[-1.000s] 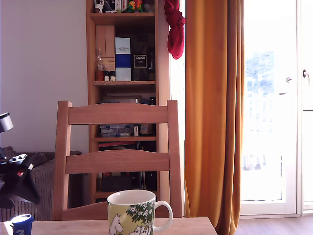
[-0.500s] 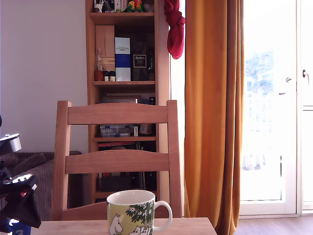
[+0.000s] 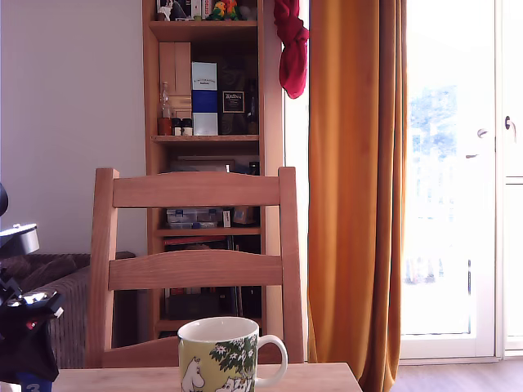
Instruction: Pick the blue coffee capsule and place it inside the green coffee cup
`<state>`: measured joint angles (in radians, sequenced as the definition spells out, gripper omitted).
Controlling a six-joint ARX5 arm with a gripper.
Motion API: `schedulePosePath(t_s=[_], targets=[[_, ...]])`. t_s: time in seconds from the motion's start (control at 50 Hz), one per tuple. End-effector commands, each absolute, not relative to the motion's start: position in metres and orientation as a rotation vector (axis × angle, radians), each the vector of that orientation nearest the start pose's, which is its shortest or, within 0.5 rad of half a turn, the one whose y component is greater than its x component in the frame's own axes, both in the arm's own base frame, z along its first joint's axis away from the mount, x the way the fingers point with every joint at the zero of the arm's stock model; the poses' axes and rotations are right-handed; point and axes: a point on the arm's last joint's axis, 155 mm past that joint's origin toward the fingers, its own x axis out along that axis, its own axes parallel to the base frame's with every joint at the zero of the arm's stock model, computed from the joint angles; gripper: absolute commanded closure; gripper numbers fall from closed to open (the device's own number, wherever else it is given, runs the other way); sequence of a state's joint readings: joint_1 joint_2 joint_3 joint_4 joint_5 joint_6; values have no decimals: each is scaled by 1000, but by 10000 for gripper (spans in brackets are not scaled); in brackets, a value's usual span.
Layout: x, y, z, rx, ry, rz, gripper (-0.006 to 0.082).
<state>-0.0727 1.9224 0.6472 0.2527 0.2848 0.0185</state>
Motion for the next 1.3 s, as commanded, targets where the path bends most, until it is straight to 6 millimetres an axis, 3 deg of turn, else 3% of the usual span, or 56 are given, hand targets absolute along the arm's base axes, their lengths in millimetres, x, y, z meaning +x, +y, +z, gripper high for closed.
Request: schedulePosePath(t_s=[0.0,0.2,0.46,0.68,0.82,1.08,1.28], targets=[[363,-81,-77,-87,1023,-347,501],[374,-99,-59,-181,991,-410,500],[391,-136,-6,-279,900,-532,500],[388,-176,43,-315,823,-646,500],[378,-205,64,-295,790,-717,500],[357,-243,63,-232,804,-783,500],[343,-253,53,-186,844,-790,500]])
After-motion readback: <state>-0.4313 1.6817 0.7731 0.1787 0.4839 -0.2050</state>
